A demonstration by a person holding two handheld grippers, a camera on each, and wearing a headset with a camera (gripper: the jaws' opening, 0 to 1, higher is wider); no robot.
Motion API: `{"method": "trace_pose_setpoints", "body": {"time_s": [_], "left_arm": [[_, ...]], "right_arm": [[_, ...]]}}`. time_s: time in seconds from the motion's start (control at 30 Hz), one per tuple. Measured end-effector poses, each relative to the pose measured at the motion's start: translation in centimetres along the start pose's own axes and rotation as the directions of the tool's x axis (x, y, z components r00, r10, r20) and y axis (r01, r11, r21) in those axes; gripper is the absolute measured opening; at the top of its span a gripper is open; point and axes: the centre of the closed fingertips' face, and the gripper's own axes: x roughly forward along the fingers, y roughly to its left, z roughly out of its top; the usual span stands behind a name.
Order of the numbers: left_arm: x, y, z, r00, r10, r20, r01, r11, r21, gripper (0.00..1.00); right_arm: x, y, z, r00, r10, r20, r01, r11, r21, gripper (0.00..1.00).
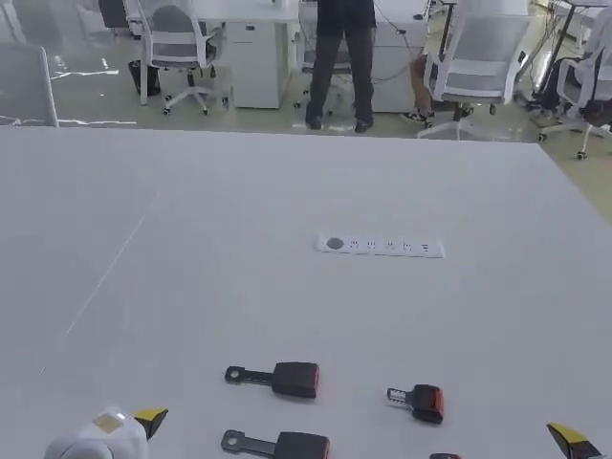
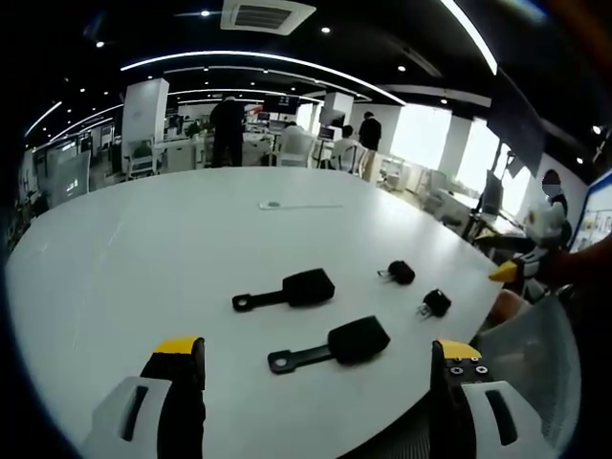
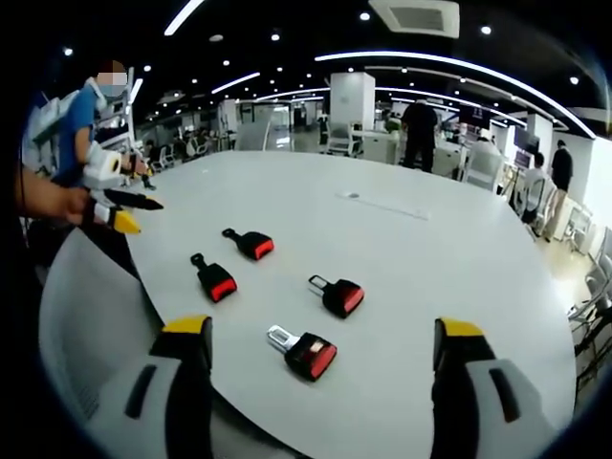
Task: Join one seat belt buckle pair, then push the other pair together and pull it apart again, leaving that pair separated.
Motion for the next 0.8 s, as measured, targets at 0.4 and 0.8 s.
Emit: {"method": "trace_pose_setpoints", "body": {"time_s": [0.4,0.8], "left_arm": [[-0.24,-0.39,0.14,1.0000,-0.003,0.004,0.003,1.000,0.003,1.00],[-0.58,0.15,-0.37,0.9999,0.010,0.009,-0.010,1.000,-0.007,1.00]], "right_arm": [[0.16,0.36,0.08,1.0000,0.007,0.002,-0.007,1.000,-0.001,0.99],[-0.31,0.46,-0.20,1.0000,0.005,0.002,-0.005,1.000,0.005,0.99]]}}
